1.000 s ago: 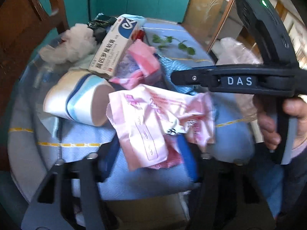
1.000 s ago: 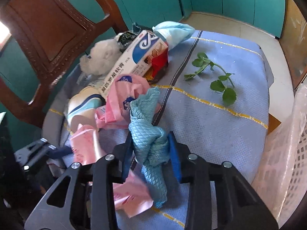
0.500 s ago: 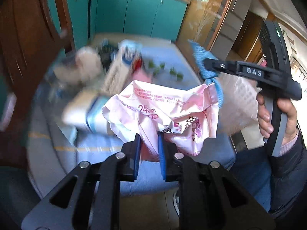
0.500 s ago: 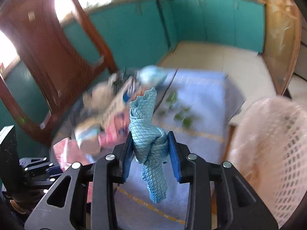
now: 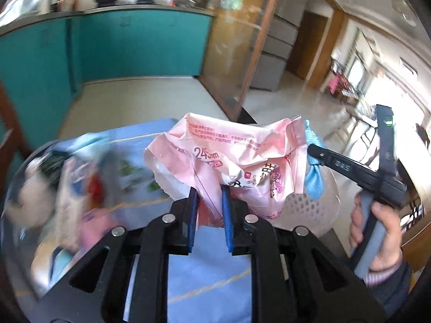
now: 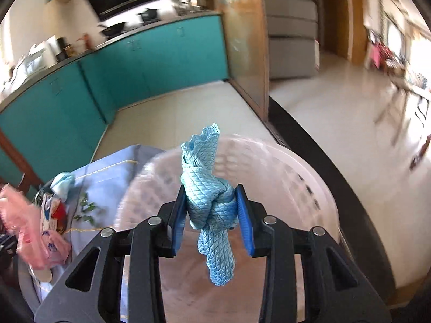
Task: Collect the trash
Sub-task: 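Carry both items over the wastebasket and open both tools to drop them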
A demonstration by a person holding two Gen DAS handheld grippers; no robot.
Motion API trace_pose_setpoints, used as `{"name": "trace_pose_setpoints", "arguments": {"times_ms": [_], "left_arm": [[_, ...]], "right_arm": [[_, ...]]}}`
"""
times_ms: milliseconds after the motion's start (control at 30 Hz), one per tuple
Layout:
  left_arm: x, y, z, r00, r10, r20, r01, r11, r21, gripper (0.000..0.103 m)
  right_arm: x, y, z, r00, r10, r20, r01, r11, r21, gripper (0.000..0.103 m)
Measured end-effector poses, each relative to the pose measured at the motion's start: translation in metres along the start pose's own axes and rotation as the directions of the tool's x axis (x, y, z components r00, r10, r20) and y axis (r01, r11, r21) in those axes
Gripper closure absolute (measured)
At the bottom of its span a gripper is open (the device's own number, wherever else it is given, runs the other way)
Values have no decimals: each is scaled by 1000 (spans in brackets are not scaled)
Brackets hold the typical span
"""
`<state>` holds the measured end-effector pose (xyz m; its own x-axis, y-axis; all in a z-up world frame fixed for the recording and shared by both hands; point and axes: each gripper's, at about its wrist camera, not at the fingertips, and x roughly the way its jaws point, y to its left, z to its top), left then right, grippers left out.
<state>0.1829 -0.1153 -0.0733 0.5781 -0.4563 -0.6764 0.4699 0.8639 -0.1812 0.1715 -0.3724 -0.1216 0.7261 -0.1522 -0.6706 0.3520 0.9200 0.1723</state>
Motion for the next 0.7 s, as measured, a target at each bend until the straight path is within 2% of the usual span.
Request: {"name": "trace_pose_setpoints", "arguments": {"times_ms": [167,233,300,367,433,567,633,700], "left_arm": [[58,-44,18,998,-22,-65,27,996,82,84],[77,-60,22,994,-55,-95,65,993,103,80],[90,-69,24,991,-72,-109,84,990,117,68],[91,-73,25,992,-71,-102,84,989,121,40],[86,-70,24,996,-48,-69,56,991,118,32],[66,-56,21,999,11,-39,-8,997,78,28],[51,-39,16,997,81,-1,-81,996,44,24],[29,-20,4,985,169,35,-170,985,11,22]], "right_arm": [[-7,-28,0,1000,3,20,-5,994,107,67],[-7,-33,-2,1000,3,20,-5,993,120,67],[-7,-37,-1,1000,15,18,-17,991,131,64],[-5,-37,0,999,30,13,-31,990,139,61],[-3,-37,2,999,42,7,-43,989,143,58],[-5,-29,5,997,72,16,-73,989,129,52],[-4,-20,6,995,94,21,-96,989,110,52],[-4,-10,8,992,122,23,-124,989,86,52]]}}
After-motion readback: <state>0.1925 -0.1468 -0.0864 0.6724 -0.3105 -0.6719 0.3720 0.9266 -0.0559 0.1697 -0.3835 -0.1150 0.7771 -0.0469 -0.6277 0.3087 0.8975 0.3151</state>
